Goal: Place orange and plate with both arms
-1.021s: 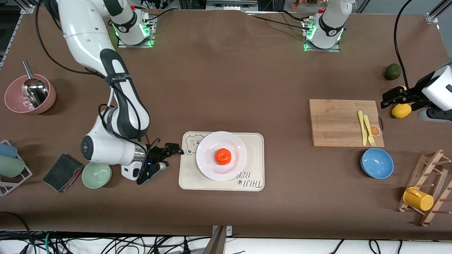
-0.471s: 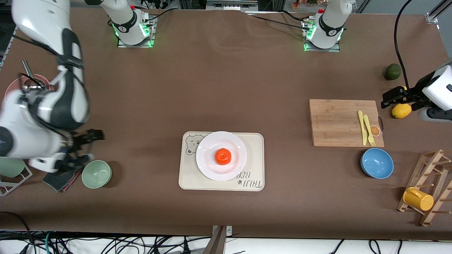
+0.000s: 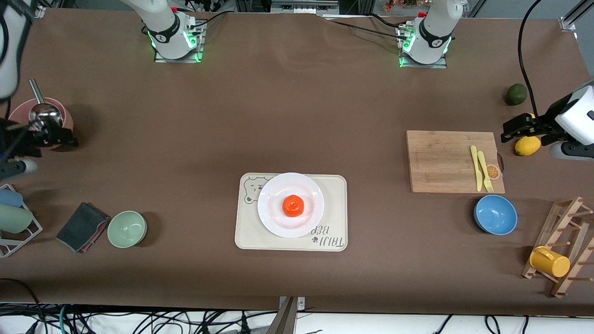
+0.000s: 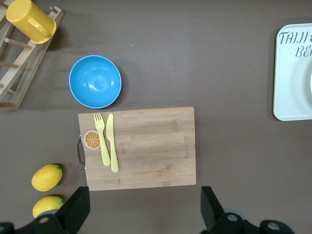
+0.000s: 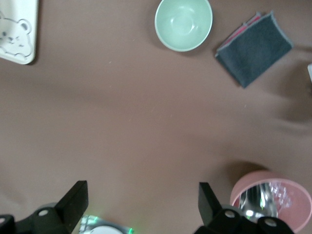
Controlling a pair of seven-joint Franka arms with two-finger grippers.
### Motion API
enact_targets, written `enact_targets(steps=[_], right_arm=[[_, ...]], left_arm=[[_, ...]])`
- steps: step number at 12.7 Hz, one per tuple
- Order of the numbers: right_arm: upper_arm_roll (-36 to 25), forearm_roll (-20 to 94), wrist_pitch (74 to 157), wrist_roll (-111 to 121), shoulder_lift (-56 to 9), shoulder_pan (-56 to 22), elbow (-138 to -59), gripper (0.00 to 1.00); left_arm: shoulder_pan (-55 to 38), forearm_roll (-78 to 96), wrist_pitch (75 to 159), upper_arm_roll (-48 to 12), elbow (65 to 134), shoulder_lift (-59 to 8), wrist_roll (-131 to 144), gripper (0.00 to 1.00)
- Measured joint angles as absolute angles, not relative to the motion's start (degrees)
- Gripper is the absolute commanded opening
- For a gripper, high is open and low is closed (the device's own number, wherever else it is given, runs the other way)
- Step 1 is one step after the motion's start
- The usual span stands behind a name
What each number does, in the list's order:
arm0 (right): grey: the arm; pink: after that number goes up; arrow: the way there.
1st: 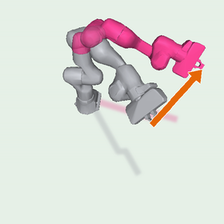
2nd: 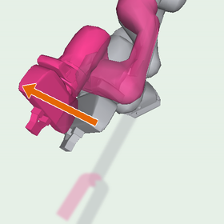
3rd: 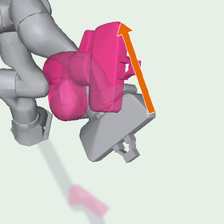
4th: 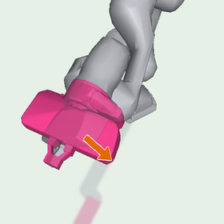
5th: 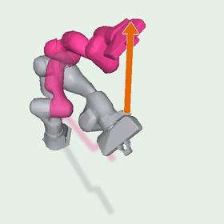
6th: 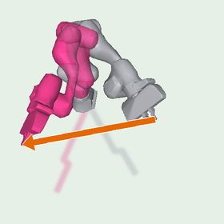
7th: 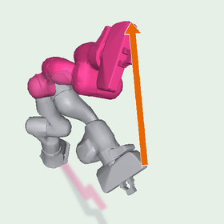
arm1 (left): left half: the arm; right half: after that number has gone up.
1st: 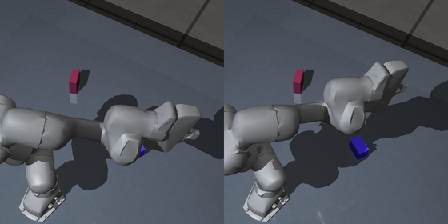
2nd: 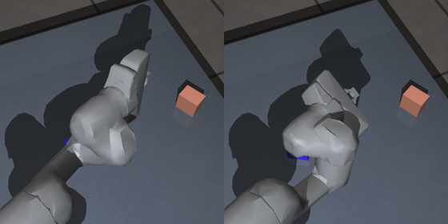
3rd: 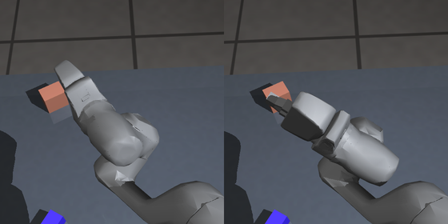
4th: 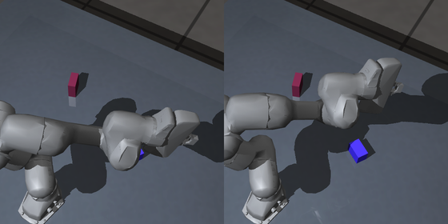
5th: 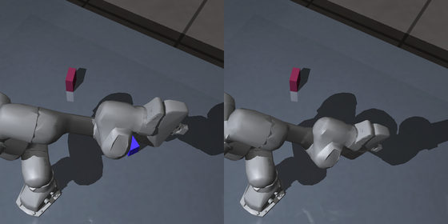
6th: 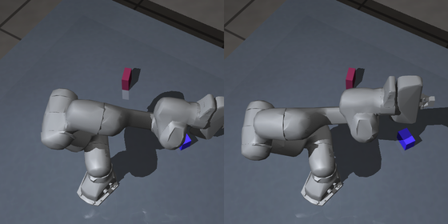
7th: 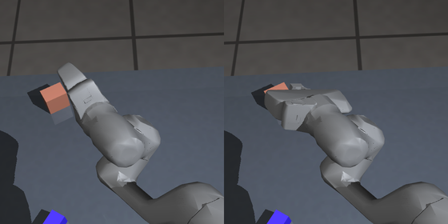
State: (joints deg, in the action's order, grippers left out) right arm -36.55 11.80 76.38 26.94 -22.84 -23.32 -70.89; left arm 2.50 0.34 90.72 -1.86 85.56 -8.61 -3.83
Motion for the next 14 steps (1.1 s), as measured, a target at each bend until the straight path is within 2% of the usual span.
enact_targets(steps=[2,3,4,6,8,11,14], right_arm=[[-39.11,11.44,72.16,25.42,-21.66,-25.80,-70.86,1.00],[-37.98,11.41,72.22,25.33,-21.37,-24.74,-70.85,1.00],[-33.78,11.08,72.91,25.06,-20.99,-21.20,-70.83,1.00],[-24.34,10.28,79.52,24.52,-19.58,-11.55,-71.49,1.00],[-19.23,6.35,83.00,24.09,-15.93,-6.58,-74.96,1.00],[-9.52,-0.95,82.88,7.92,-5.89,-4.75,-85.42,1.00],[-7.58,-1.79,86.66,1.36,-0.92,-4.22,-92.91,1.00]], left_arm=[[2.50,0.34,90.71,-1.86,85.56,-8.61,-3.83,1.00],[2.51,0.34,90.71,-1.85,85.56,-8.61,-3.83,1.00],[2.50,0.34,90.71,-1.86,85.56,-8.61,-3.83,1.00],[2.51,0.34,90.71,-1.86,85.56,-8.61,-3.83,1.00],[2.51,0.34,90.70,-1.86,85.56,-8.61,-3.83,1.00],[2.53,0.34,90.70,-1.86,85.55,-8.61,-3.83,1.00],[2.53,0.34,90.69,-1.86,85.55,-8.61,-3.83,1.00]])
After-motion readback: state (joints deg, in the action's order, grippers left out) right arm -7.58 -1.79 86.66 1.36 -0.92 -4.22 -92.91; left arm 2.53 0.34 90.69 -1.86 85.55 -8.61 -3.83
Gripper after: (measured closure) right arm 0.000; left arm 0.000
